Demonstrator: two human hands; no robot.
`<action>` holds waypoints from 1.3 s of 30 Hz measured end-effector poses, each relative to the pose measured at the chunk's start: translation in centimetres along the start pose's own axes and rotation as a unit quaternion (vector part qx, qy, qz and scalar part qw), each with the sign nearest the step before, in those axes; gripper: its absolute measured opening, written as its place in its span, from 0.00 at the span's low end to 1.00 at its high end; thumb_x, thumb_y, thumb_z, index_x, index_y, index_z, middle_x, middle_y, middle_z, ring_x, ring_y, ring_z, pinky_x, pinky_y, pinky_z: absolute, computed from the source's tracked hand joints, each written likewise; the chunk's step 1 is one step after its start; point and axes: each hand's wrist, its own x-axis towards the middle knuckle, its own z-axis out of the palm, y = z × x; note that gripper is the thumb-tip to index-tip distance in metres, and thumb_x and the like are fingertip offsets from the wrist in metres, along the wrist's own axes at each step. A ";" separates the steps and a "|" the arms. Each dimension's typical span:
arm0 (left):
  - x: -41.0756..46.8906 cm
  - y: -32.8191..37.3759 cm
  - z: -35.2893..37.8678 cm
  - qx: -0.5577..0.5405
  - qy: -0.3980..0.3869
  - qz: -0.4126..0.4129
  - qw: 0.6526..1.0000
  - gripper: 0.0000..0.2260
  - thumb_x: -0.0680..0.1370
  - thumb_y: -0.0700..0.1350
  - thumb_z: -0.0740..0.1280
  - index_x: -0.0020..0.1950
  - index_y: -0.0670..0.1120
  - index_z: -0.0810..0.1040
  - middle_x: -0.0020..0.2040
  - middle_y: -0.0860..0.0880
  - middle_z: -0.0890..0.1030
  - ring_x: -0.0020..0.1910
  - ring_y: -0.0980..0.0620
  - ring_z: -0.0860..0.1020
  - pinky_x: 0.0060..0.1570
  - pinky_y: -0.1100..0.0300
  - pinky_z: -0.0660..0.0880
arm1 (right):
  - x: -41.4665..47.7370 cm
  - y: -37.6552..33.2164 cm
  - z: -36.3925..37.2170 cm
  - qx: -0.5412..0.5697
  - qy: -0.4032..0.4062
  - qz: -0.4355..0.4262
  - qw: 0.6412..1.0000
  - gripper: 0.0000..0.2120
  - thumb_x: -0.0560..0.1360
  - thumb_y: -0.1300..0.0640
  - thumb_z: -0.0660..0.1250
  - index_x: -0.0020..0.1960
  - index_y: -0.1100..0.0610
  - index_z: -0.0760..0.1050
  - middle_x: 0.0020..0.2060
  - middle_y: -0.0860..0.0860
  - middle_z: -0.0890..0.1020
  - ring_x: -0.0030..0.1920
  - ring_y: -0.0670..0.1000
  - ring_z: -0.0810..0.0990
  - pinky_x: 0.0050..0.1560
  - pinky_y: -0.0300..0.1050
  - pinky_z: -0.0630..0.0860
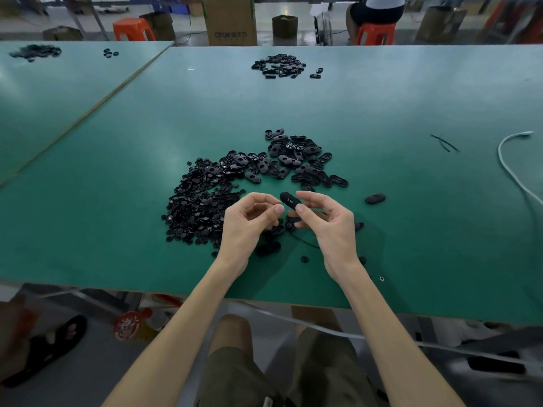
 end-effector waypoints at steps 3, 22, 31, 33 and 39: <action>0.0 0.0 0.0 -0.021 0.004 -0.004 1.000 0.05 0.76 0.41 0.77 0.49 0.43 0.84 0.38 0.48 0.84 0.36 0.52 0.80 0.41 0.62 0.78 | -0.1 -0.1 0.0 -0.002 -0.022 -0.004 1.000 0.10 0.78 0.66 0.74 0.56 0.55 0.86 0.49 0.51 0.88 0.47 0.52 0.88 0.46 0.41 0.84; 0.2 -0.6 0.4 0.021 -0.003 -0.024 0.999 0.03 0.75 0.43 0.77 0.46 0.44 0.86 0.37 0.50 0.85 0.35 0.55 0.80 0.38 0.65 0.77 | -0.2 0.2 -0.2 -0.047 -0.049 -0.013 0.998 0.09 0.74 0.67 0.77 0.50 0.56 0.82 0.44 0.50 0.88 0.46 0.49 0.86 0.50 0.40 0.82; 0.3 -0.8 0.4 0.050 0.003 -0.021 0.999 0.06 0.76 0.45 0.77 0.47 0.43 0.85 0.36 0.50 0.84 0.35 0.55 0.79 0.37 0.64 0.76 | -0.2 0.1 -0.1 -0.040 -0.055 -0.012 0.998 0.11 0.74 0.69 0.76 0.48 0.54 0.82 0.43 0.49 0.88 0.47 0.49 0.87 0.50 0.39 0.81; 0.4 -0.9 0.4 0.051 0.003 -0.021 0.998 0.06 0.76 0.45 0.77 0.47 0.43 0.85 0.36 0.51 0.84 0.35 0.55 0.79 0.37 0.64 0.76 | -0.2 0.1 -0.1 -0.040 -0.056 -0.010 0.998 0.11 0.74 0.69 0.76 0.48 0.54 0.82 0.43 0.50 0.88 0.47 0.49 0.87 0.50 0.39 0.81; 0.4 -0.9 0.3 0.042 0.000 -0.021 0.999 0.09 0.76 0.48 0.77 0.46 0.43 0.83 0.36 0.50 0.84 0.35 0.54 0.79 0.37 0.63 0.77 | -0.2 0.0 -0.1 -0.035 -0.057 -0.005 0.998 0.10 0.73 0.69 0.77 0.49 0.56 0.83 0.44 0.51 0.88 0.47 0.50 0.87 0.51 0.41 0.82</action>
